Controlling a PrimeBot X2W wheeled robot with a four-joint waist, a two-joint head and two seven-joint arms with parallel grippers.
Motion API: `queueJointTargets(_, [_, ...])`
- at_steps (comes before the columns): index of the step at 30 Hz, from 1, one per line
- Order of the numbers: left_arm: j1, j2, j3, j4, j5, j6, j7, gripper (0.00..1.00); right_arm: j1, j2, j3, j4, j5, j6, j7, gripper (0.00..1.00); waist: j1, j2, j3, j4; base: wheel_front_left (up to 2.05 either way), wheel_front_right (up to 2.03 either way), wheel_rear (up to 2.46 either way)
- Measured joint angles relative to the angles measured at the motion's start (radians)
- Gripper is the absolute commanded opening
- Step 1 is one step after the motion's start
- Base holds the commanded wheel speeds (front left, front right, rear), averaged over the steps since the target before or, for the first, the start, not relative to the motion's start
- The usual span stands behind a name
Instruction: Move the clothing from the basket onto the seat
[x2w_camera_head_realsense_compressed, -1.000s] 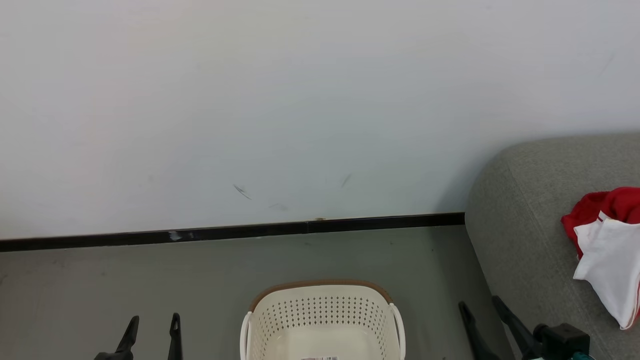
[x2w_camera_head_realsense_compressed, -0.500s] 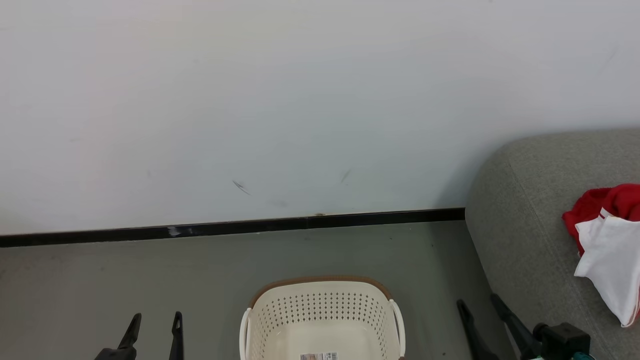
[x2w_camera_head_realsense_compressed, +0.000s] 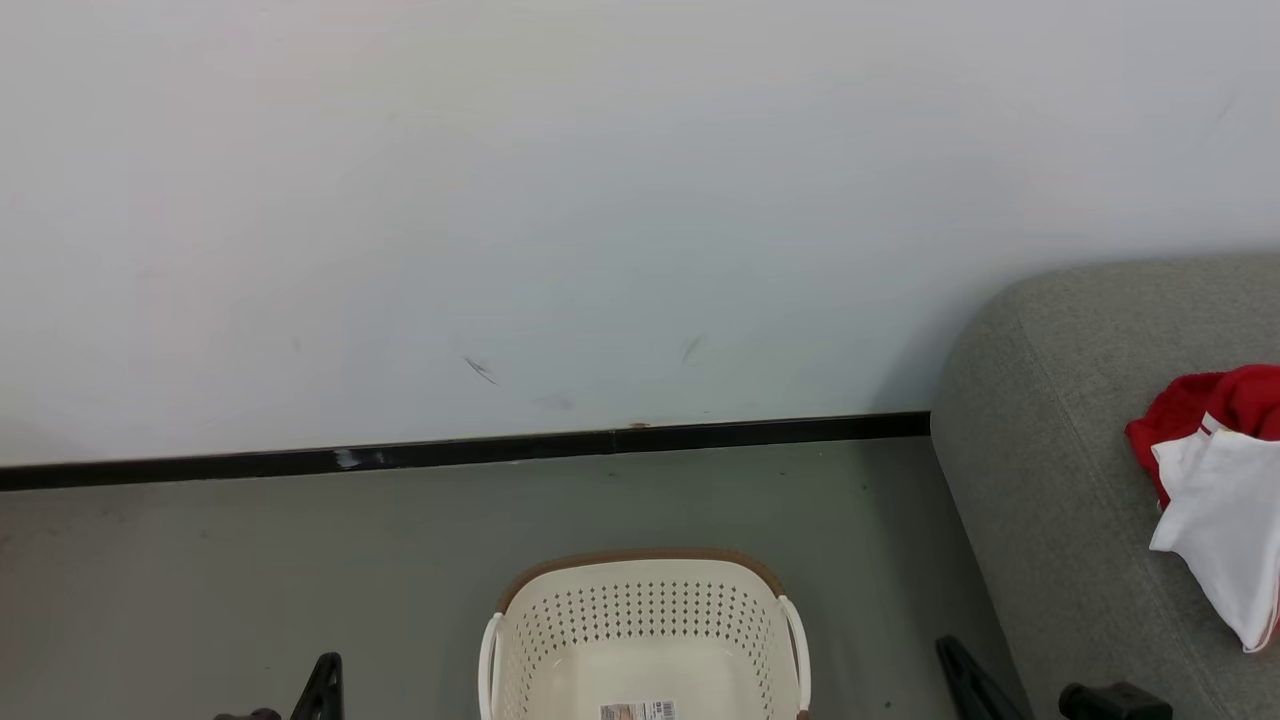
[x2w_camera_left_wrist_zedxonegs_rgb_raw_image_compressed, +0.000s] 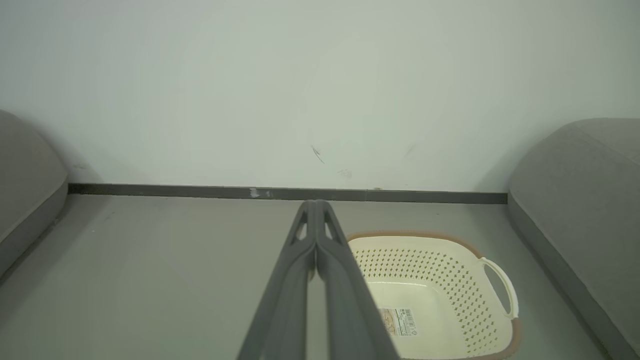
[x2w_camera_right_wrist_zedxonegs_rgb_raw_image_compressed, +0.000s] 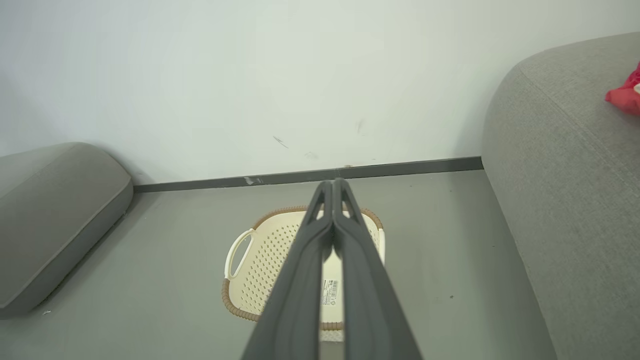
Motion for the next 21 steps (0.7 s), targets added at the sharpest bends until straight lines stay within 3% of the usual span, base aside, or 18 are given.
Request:
queueJointTargets(13, [-0.002,-0.025,0.049,-0.002,-0.177,-0.044,0.032,0.0,0.013,0.0,-0.001,-0.028,0.211,0.0,0.01,0.0,0.0007,0.0,0.01,-0.001,0.0,0.0,0.0])
queueJointTargets(21, [-0.006,-0.036,0.081,-0.001,-0.264,-0.079,0.053,0.0,0.007,0.0,-0.026,-0.024,0.343,0.0,0.041,0.0,0.0057,0.0,0.019,-0.001,0.0,0.0,0.0])
